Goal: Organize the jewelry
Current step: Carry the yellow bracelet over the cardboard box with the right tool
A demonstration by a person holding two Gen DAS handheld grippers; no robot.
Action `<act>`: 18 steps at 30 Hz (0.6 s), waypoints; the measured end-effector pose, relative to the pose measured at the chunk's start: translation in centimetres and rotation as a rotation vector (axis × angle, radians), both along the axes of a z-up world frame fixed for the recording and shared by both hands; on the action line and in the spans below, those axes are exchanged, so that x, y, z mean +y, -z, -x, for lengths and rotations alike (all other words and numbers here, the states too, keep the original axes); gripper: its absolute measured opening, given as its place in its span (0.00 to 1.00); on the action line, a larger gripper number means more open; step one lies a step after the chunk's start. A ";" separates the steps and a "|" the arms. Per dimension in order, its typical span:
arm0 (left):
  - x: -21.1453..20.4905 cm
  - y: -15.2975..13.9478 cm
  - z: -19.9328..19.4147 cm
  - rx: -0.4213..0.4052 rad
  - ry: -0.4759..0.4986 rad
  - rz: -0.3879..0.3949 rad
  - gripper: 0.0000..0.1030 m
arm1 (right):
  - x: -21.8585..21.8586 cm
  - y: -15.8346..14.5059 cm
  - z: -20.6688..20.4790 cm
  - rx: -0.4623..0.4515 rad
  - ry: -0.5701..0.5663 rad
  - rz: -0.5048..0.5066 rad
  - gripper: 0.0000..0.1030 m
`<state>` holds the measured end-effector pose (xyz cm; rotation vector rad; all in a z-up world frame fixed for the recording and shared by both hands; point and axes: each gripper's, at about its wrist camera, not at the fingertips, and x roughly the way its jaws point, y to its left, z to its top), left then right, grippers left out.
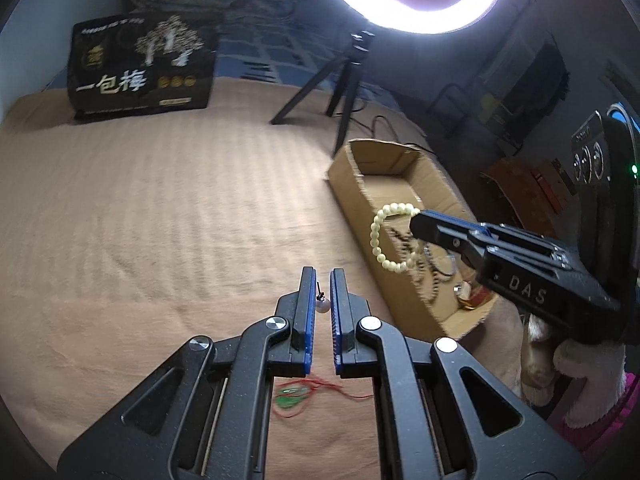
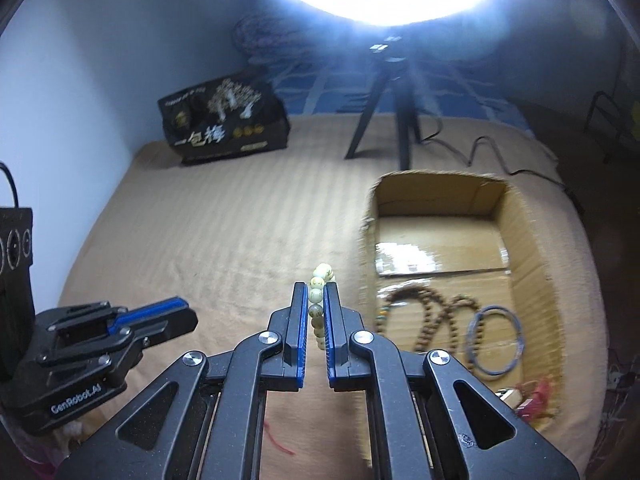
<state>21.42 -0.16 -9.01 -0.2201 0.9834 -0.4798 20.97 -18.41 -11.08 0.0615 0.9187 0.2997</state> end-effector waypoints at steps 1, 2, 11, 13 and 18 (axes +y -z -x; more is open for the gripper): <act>-0.5 -0.2 0.1 -0.003 0.007 0.003 0.05 | -0.5 -0.3 0.0 -0.007 0.008 0.002 0.06; -1.0 -0.4 0.2 -0.008 0.016 0.006 0.05 | -1.0 -0.6 0.1 -0.014 0.018 0.005 0.06; -5.8 -1.2 1.0 -0.026 0.090 0.019 0.05 | -5.6 -2.0 0.0 -0.036 0.106 0.015 0.06; -7.0 -1.2 1.0 -0.023 0.106 0.021 0.05 | -6.4 -2.1 0.0 -0.040 0.121 0.028 0.06; -9.5 -0.9 1.3 -0.018 0.137 0.021 0.05 | -8.4 -2.0 -0.1 -0.037 0.162 0.033 0.06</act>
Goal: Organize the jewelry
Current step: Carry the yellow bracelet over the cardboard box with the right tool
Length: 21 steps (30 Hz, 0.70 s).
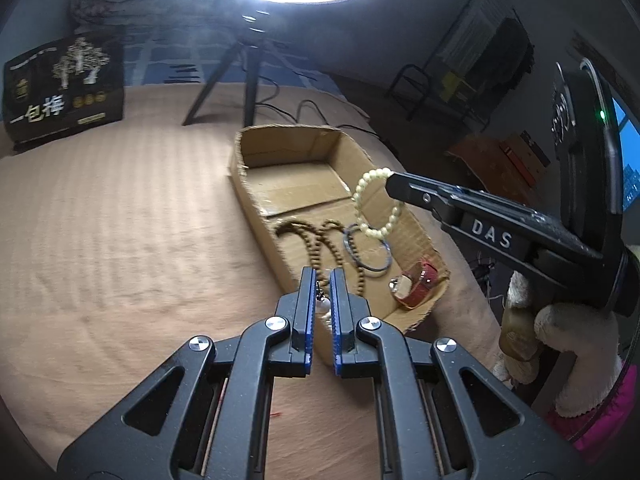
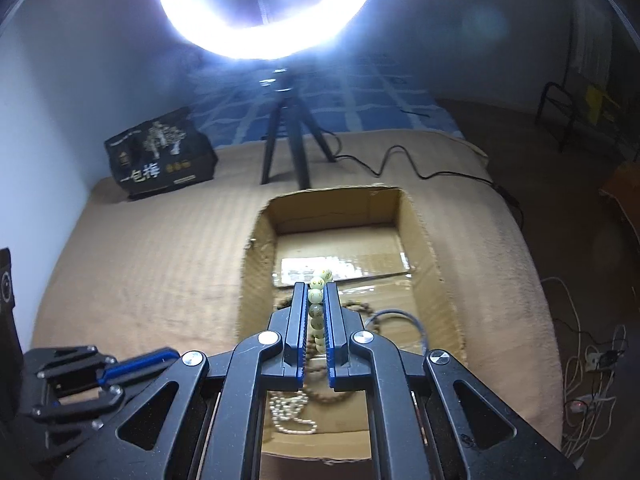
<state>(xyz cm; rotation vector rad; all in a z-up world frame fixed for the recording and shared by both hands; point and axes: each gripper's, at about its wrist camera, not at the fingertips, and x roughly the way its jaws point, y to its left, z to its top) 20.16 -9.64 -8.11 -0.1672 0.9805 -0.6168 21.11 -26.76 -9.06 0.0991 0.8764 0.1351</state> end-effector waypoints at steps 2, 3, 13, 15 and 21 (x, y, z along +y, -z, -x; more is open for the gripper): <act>-0.8 0.2 0.1 0.004 0.009 -0.001 0.05 | -0.7 0.1 -0.1 0.005 0.014 -0.002 0.06; -1.3 0.4 0.1 0.007 0.014 -0.002 0.05 | -0.9 0.1 -0.1 0.007 0.019 -0.002 0.06; -4.1 1.9 0.5 0.028 0.052 -0.030 0.05 | -3.2 1.0 -0.5 0.034 0.060 -0.003 0.06; -4.4 2.2 0.4 0.031 0.056 -0.033 0.05 | -3.4 1.3 -0.6 0.041 0.064 -0.005 0.06; -5.1 2.5 0.3 0.041 0.062 -0.030 0.05 | -3.7 1.8 -0.9 0.059 0.071 -0.003 0.06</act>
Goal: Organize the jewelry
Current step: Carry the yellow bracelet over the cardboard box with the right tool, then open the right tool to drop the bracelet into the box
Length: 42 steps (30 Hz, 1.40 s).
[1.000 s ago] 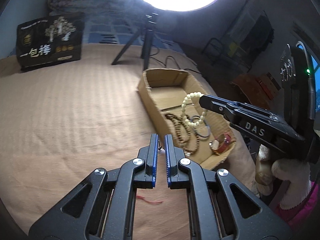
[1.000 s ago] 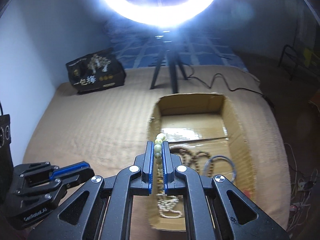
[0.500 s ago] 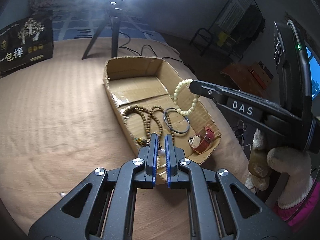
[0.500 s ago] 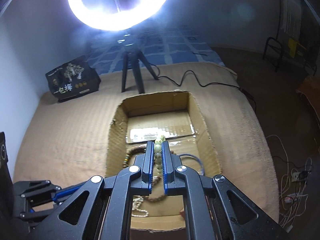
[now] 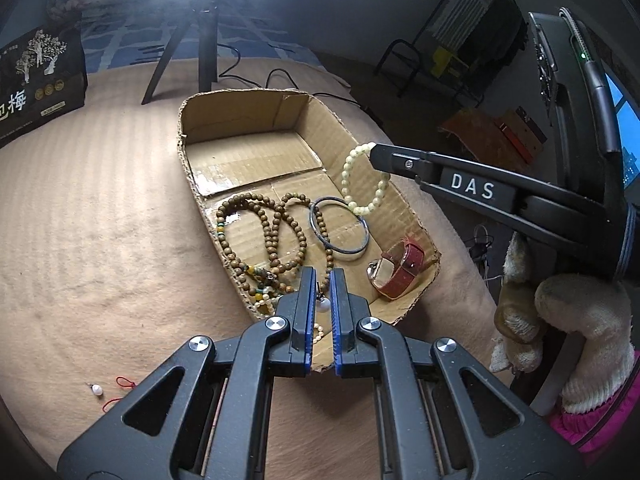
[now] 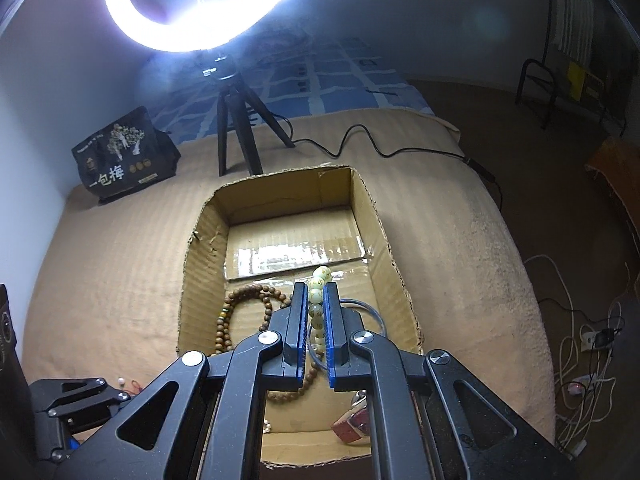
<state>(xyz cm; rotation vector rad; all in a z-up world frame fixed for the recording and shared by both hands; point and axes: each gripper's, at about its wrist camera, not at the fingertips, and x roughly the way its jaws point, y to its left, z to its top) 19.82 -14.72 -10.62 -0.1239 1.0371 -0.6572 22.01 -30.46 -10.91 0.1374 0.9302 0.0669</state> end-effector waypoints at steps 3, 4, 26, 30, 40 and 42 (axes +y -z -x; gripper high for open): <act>-0.3 0.1 0.0 0.000 0.005 0.001 0.05 | -0.1 0.2 0.0 0.005 0.004 0.000 0.06; -0.3 0.1 0.0 0.000 0.006 0.001 0.05 | -0.2 0.2 0.0 0.005 0.006 0.000 0.06; 0.2 0.7 -0.3 0.018 -0.021 -0.038 0.47 | -0.5 -0.2 0.2 0.003 0.046 0.014 0.55; 0.5 0.4 -0.2 0.011 -0.022 -0.036 0.47 | -0.6 -0.3 0.3 0.003 0.053 0.016 0.55; 1.8 -0.3 0.4 -0.006 -0.024 -0.048 0.47 | -0.5 -0.8 0.8 0.004 0.057 -0.003 0.59; 2.2 -0.4 0.5 -0.015 -0.024 -0.054 0.47 | -0.3 -1.1 1.1 0.002 0.052 -0.011 0.59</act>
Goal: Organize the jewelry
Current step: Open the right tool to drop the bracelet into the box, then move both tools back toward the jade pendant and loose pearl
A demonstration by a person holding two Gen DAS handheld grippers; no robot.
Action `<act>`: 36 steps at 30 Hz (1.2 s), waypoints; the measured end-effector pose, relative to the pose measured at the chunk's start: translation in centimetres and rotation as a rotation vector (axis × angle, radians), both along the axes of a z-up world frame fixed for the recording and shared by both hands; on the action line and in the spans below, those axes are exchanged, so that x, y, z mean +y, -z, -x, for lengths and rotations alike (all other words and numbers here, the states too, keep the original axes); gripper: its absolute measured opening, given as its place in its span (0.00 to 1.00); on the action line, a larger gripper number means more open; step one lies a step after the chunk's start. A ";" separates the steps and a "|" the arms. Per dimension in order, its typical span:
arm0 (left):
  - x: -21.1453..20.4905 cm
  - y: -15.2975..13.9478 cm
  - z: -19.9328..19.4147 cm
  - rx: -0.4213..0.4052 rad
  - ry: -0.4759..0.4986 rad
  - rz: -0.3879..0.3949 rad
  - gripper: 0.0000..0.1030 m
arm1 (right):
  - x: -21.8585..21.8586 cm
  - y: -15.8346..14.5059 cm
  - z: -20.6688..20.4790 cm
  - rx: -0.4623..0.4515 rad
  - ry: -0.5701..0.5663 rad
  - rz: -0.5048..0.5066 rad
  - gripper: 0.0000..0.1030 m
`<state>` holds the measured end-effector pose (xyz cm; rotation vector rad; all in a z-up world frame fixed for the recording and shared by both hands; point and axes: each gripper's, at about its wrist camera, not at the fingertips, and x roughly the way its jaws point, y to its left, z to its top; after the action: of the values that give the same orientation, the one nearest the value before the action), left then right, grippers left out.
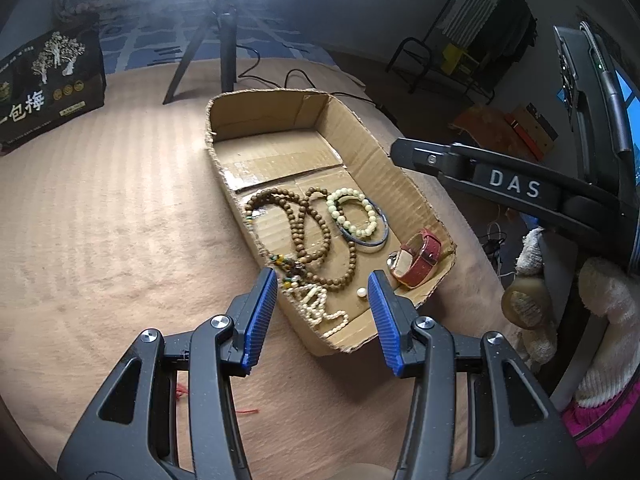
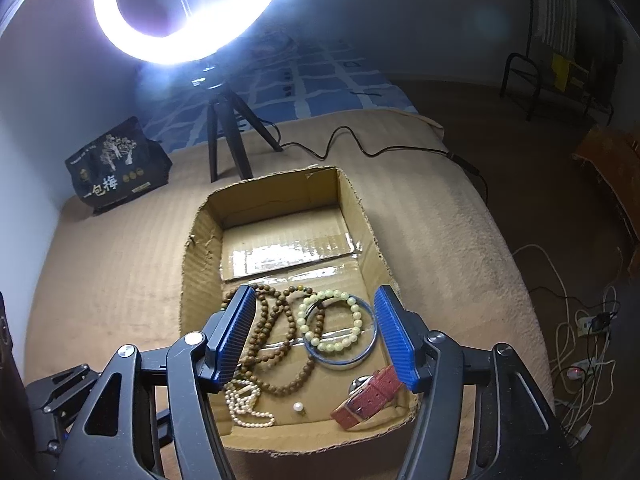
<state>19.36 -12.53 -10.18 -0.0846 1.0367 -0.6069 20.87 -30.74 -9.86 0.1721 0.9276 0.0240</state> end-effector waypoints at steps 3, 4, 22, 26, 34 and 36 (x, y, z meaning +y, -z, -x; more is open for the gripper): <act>1.0 -0.3 0.3 -0.016 -0.006 -0.011 0.47 | 0.4 -0.2 0.4 0.003 -0.012 -0.015 0.60; 1.5 -0.4 0.4 -0.020 -0.008 -0.014 0.47 | 0.5 -0.3 0.5 0.005 -0.017 -0.019 0.60; 13.1 -0.8 1.2 -0.031 -0.141 -0.041 0.47 | 6.1 -1.4 3.6 0.010 -0.162 -0.133 0.60; 14.4 -0.1 1.5 -0.024 -0.139 -0.054 0.47 | 8.3 -1.1 4.1 0.025 -0.222 -0.130 0.60; 15.4 1.1 1.8 -0.003 -0.125 -0.074 0.34 | 11.9 1.1 5.3 0.084 -0.316 -0.101 0.60; 15.7 1.6 1.8 0.007 -0.116 -0.078 0.30 | 13.0 2.0 5.7 0.104 -0.347 -0.088 0.60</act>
<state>17.59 3.12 -11.76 -0.0780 1.0536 -0.4606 15.21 -17.77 -11.82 0.0929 1.0520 0.3800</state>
